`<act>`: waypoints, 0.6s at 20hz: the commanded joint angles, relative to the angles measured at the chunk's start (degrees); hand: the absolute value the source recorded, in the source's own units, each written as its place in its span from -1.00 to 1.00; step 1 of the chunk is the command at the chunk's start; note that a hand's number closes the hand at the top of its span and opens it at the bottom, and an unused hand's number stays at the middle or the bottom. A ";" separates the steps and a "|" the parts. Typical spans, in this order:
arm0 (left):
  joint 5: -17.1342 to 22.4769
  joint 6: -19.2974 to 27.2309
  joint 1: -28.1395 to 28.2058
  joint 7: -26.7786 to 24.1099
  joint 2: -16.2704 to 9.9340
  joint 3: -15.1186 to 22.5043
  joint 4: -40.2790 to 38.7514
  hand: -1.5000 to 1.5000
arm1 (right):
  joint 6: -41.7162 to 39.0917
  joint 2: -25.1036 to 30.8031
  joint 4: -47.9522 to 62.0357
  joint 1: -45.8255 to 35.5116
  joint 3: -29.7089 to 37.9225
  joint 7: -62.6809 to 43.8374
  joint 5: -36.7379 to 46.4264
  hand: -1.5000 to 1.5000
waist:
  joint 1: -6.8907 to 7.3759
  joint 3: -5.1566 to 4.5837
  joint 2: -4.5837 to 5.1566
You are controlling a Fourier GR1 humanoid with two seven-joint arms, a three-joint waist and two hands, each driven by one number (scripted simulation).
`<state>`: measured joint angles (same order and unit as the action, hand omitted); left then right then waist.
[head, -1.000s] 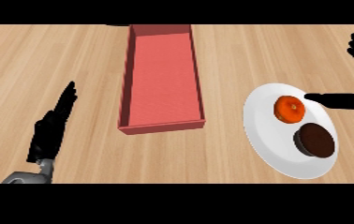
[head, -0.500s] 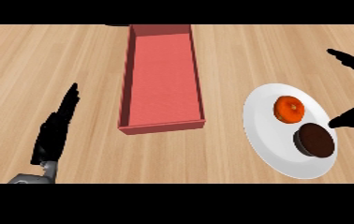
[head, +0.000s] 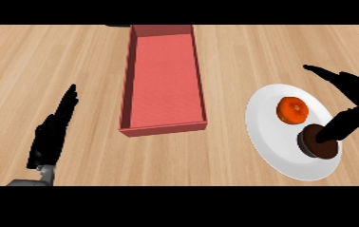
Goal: Pick the squash from the plate and place it in the cardboard box
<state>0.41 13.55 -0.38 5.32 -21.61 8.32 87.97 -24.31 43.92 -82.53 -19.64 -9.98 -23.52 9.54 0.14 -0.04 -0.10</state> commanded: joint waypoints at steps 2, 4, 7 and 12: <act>-1.72 -1.36 -0.71 0.61 0.82 -2.48 0.02 0.00 | -2.89 -2.64 -4.69 2.20 2.40 -5.64 2.85 -1.00 | -0.15 0.03 0.04; -2.08 -1.28 2.66 -1.10 2.10 -1.31 1.72 0.00 | -2.35 -5.89 -6.74 -0.16 0.75 -11.87 4.20 -1.00 | 0.09 0.02 0.01; -1.45 -3.15 -0.13 -1.59 1.66 -3.54 -1.18 0.00 | -0.41 -7.40 4.88 -0.93 0.09 -2.51 10.60 -1.00 | 0.48 0.05 0.24; -4.72 -3.49 3.33 -2.21 4.32 -3.43 0.82 0.00 | -3.56 -10.57 0.17 1.65 2.61 -5.28 12.89 -1.00 | 0.09 0.04 0.08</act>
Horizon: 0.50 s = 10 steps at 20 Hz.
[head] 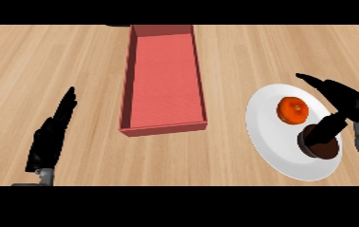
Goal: Pick the squash from the plate and place it in the cardboard box
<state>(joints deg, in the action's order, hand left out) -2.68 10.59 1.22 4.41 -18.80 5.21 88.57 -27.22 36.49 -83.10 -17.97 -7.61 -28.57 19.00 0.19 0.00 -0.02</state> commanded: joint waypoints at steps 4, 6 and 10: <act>-1.10 -2.53 -1.02 1.94 2.12 -1.59 0.66 0.00 | 1.21 -5.59 3.70 -0.27 1.08 3.33 7.06 -1.00 | 0.05 0.01 0.02; -3.45 -1.24 -0.47 -0.67 4.14 -1.55 -1.68 0.00 | -3.44 -2.98 4.58 -0.35 4.66 5.32 6.43 -1.00 | -0.03 0.00 0.02; -2.37 -3.63 2.37 -3.14 2.64 -3.96 -0.39 0.00 | 1.44 -8.27 2.18 3.16 2.77 4.51 9.92 -1.00 | -0.01 0.00 -0.01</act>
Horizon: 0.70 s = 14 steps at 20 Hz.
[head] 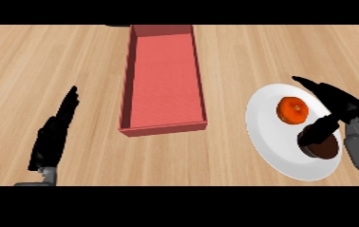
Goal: Pick the squash from the plate and place it in the cardboard box
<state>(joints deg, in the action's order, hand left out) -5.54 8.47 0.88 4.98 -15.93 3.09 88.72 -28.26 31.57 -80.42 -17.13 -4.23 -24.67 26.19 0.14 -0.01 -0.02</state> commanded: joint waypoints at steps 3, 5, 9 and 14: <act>-1.13 -1.90 -2.45 -0.26 1.56 -2.54 -2.71 0.00 | 1.73 -2.97 0.94 2.17 2.02 3.35 5.24 -1.00 | -0.10 0.01 0.02; -0.96 -3.59 -2.19 -2.48 1.26 -3.32 -4.90 0.00 | 0.09 -3.40 4.38 -0.92 2.36 5.01 5.80 -1.00 | 0.02 0.01 0.05; -0.11 -5.36 0.02 -3.66 0.86 -5.11 -2.80 0.00 | 1.46 -5.38 4.50 0.91 2.37 5.44 7.88 -1.00 | -0.01 0.01 0.04; -2.33 -5.39 1.04 -1.10 1.85 -5.70 0.89 0.00 | -0.88 -6.51 5.35 -1.89 5.26 4.71 8.88 -1.00 | 0.07 0.01 0.00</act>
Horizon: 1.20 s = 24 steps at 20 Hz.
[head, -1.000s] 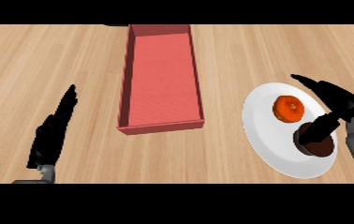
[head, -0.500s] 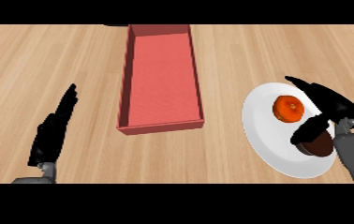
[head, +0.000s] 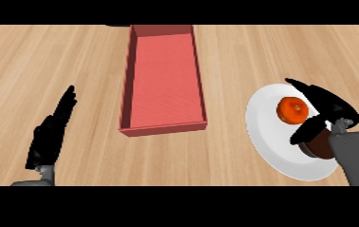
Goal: Pick the squash from the plate and place it in the cardboard box
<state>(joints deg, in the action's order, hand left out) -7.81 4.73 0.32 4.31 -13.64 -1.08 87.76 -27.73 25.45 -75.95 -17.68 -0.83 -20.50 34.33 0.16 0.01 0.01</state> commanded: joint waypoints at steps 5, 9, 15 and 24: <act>-1.66 -0.99 0.57 -3.38 0.80 -2.10 -1.92 0.00 | 3.08 -3.39 6.29 -0.79 -0.88 3.79 5.90 -1.00 | 0.10 -0.01 0.03; -3.07 -0.88 -0.78 4.25 2.25 -0.78 3.66 0.00 | 0.66 -4.39 6.32 -1.19 0.82 3.17 5.13 -1.00 | 0.03 0.00 -0.01; -1.99 -3.33 3.93 2.05 1.74 -0.94 5.69 0.00 | 9.05 -0.90 8.09 -1.75 0.70 9.90 11.02 1.00 | 0.32 0.02 0.01; -3.90 -0.28 2.20 -0.44 4.20 -1.48 0.13 0.00 | 17.37 -11.78 -6.28 5.57 -4.98 -9.92 20.66 1.00 | -1.87 -0.21 -0.64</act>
<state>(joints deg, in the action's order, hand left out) -11.39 3.59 1.10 5.69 -10.43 -2.51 89.94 -14.33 20.02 -74.43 -16.96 -2.33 -18.66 50.08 -0.47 -0.08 -0.24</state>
